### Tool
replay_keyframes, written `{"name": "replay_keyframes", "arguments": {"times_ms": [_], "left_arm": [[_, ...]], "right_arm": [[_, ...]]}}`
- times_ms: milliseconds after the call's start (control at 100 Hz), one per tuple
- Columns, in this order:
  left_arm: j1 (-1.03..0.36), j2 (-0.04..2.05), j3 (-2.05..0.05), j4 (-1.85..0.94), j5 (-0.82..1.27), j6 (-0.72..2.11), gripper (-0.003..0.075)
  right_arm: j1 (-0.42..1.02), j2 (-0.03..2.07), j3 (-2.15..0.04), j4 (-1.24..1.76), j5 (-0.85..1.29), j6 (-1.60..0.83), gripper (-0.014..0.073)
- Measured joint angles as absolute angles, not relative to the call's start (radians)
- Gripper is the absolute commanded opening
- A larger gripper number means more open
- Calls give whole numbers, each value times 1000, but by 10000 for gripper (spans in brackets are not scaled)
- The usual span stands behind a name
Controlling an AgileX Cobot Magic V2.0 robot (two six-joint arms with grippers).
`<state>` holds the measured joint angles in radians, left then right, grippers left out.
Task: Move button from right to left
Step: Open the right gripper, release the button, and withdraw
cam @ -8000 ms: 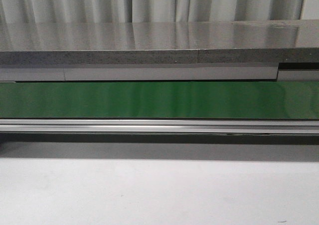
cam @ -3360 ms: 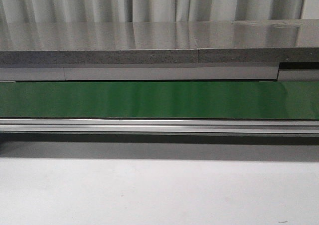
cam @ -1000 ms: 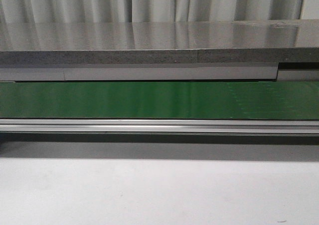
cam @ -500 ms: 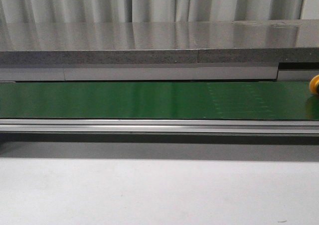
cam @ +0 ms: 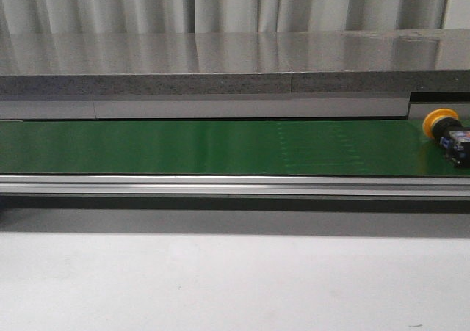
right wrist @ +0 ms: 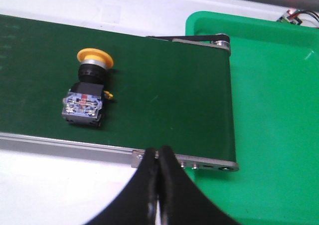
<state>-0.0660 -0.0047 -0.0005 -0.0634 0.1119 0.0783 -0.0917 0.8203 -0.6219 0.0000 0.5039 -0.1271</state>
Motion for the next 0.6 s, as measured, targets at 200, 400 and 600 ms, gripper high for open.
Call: {"name": "replay_keyframes", "arguments": {"times_ms": [200,400,600], "left_arm": [[-66,-5,-1,-63,112,78,-20],[-66,-5,-1,-63,112,78,-20],[-66,-5,-1,-63,112,78,-20]], "right_arm": [[-89,698,-543,0,495,-127,-67],[-89,583,-492,21,487,-127,-67],[-89,472,-436,36,464,-127,-67]]}}
